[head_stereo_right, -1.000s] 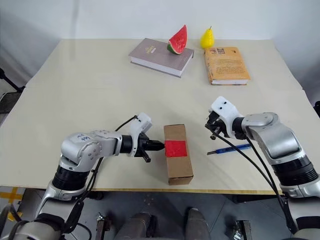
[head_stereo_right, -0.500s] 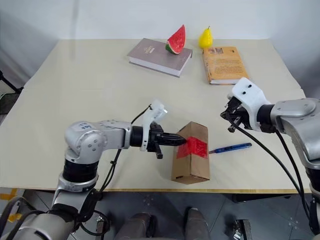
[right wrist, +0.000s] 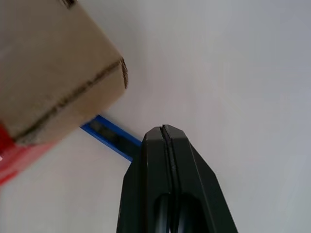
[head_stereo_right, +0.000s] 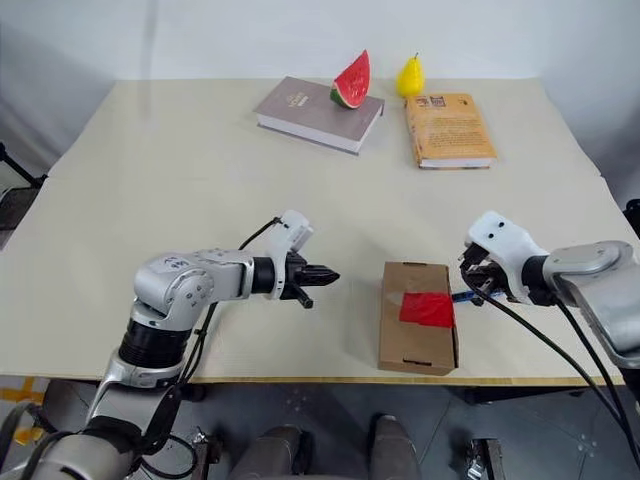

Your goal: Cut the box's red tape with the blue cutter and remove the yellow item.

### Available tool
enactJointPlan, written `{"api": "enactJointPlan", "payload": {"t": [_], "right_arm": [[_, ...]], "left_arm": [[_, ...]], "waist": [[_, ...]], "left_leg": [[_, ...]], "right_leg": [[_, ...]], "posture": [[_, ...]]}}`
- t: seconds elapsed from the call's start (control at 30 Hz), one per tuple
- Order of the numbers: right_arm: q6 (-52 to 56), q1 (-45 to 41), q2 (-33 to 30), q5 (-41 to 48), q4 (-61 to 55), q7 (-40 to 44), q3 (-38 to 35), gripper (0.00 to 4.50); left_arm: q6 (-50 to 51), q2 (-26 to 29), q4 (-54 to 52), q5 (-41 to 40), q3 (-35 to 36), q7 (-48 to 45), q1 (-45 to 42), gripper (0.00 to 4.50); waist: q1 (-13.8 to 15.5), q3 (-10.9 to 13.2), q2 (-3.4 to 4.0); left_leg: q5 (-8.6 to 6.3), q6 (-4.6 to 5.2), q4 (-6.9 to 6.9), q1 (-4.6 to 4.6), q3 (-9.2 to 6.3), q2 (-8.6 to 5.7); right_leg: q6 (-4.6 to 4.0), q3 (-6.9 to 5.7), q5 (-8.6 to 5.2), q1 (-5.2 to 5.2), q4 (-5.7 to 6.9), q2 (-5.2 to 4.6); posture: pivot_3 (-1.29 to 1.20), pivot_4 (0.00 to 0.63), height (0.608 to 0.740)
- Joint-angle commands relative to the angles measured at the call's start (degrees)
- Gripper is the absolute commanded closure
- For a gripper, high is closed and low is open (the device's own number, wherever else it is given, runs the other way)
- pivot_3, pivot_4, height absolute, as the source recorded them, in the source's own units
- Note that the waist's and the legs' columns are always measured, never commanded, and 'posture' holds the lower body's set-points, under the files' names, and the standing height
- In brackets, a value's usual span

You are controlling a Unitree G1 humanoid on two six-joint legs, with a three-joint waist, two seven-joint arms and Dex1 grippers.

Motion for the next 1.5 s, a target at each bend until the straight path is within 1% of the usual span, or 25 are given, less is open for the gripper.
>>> {"api": "enactJointPlan", "payload": {"t": [0.03,0.2,0.27,0.37,0.47,0.6,0.83,0.93,1.1,1.23,1.33,1.43,1.5], "right_arm": [[2.9,-0.5,-0.67,3.44,-4.39,1.99,-3.75,4.48],[7.77,-0.36,-2.37,10.24,-10.57,6.16,-6.27,4.48],[8.41,0.23,-2.93,12.17,-12.31,7.42,-5.79,4.48],[8.43,-0.4,-1.69,13.84,-13.0,7.81,-3.71,4.48],[7.49,-2.35,0.59,13.55,-12.29,6.49,-1.31,4.48],[7.34,-6.18,4.39,14.17,-11.52,6.15,1.47,4.48],[5.13,-12.98,10.52,12.04,-7.39,5.37,6.56,4.48],[2.56,-17.31,14.04,10.41,-4.05,5.92,10.11,4.48],[-0.74,-21.42,18.02,8.4,0.4,7.62,13.75,4.48],[-3.67,-23.51,21.88,6.64,3.89,9.38,17.08,4.48],[-4.88,-24.09,23.45,5.76,5.28,10.58,18.62,4.48],[-6.37,-24.59,24.96,4.59,6.9,11.35,19.89,4.48],[-8.44,-25.53,27.0,2.72,9.63,11.22,21.09,4.48]], "left_arm": [[-1.66,-0.74,-2.15,-0.11,-2.43,-1.6,-0.05,4.5],[-2.68,-4.96,-0.76,-0.06,-3.69,-1.89,-1.45,4.5],[-3.53,-6.98,-0.11,-0.01,-4.61,-2.42,-2.16,4.5],[-5.18,-10.2,2.04,0.42,-5.46,-2.46,-3.58,4.5],[-5.39,-11.8,2.57,0.31,-3.76,-1.76,-4.29,4.5],[-2.57,-12.4,0.83,-1.25,1.52,0.06,-4.1,4.5],[3.44,-9.45,-4.85,-1.29,6.76,2.47,-1.86,4.5],[8.19,-5.41,-9.26,-2.22,7.87,1.81,0.73,4.5],[11.82,-0.34,-13.07,-2.3,9.56,1.54,3.63,4.5],[11.39,4.45,-13.51,-0.95,11.5,1.4,6.19,4.5],[9.66,6.01,-12.6,-0.41,11.64,1.49,6.56,4.5],[8.49,6.41,-11.37,-0.14,12.85,2.1,6.12,4.5],[7.63,7.54,-10.35,0.25,13.47,2.1,5.98,4.5]], "waist": [[0.11,0.0,0.0],[0.35,0.0,-0.01],[0.28,0.0,-0.01],[0.23,0.0,-0.01],[-0.09,0.01,-0.02],[-0.18,0.01,-0.03],[0.04,0.03,-0.05],[-0.19,0.03,-0.05],[-0.28,0.03,-0.05],[-0.31,0.02,-0.07],[-0.34,0.02,-0.08],[-0.22,0.02,-0.08],[-0.31,0.02,-0.09]], "left_leg": [[0.0,0.0,0.0,0.0,-0.01,0.0],[0.0,0.02,0.02,-0.03,-0.07,-0.05],[0.0,0.02,0.02,-0.03,-0.04,-0.05],[0.0,0.02,0.03,-0.02,-0.02,-0.04],[0.0,0.02,0.08,-0.02,0.01,-0.04],[0.01,0.01,0.08,0.09,0.1,0.02],[0.0,0.01,0.2,0.08,0.03,-0.03],[0.0,0.01,0.23,0.06,-0.01,-0.05],[0.0,0.0,0.28,0.09,-0.02,-0.03],[-0.01,-0.02,0.3,0.08,-0.06,-0.03],[-0.01,-0.02,0.3,0.09,-0.07,-0.03],[-0.01,-0.02,0.32,0.08,-0.08,-0.06],[-0.01,-0.02,0.34,0.08,-0.09,-0.07]], "right_leg": [[0.0,-0.01,0.0,0.02,-0.02,0.0],[0.05,-0.05,0.03,0.03,-0.03,-0.04],[0.05,-0.05,0.03,0.03,-0.04,-0.03],[0.05,-0.04,0.03,0.04,-0.02,-0.02],[0.05,-0.01,0.03,0.04,0.01,-0.01],[0.04,0.08,0.02,0.02,0.16,0.02],[0.04,0.07,0.03,0.02,0.26,-0.03],[0.04,0.06,0.03,0.01,0.29,-0.03],[0.04,0.07,0.03,-0.02,0.42,-0.02],[0.04,0.07,0.03,-0.01,0.42,-0.01],[0.04,0.07,0.03,-0.03,0.45,-0.01],[0.04,0.06,0.03,-0.01,0.45,-0.04],[0.04,0.05,0.03,-0.01,0.45,-0.04]], "posture": [[0.0,0.15,0.74],[0.0,0.15,0.74],[0.0,0.15,0.74],[0.0,0.15,0.74],[0.0,0.15,0.74],[0.0,0.15,0.74],[0.0,0.15,0.74],[0.0,0.15,0.74],[0.0,0.15,0.74],[0.0,0.15,0.74],[0.0,0.15,0.74],[0.0,0.15,0.74],[0.0,0.15,0.74]]}}
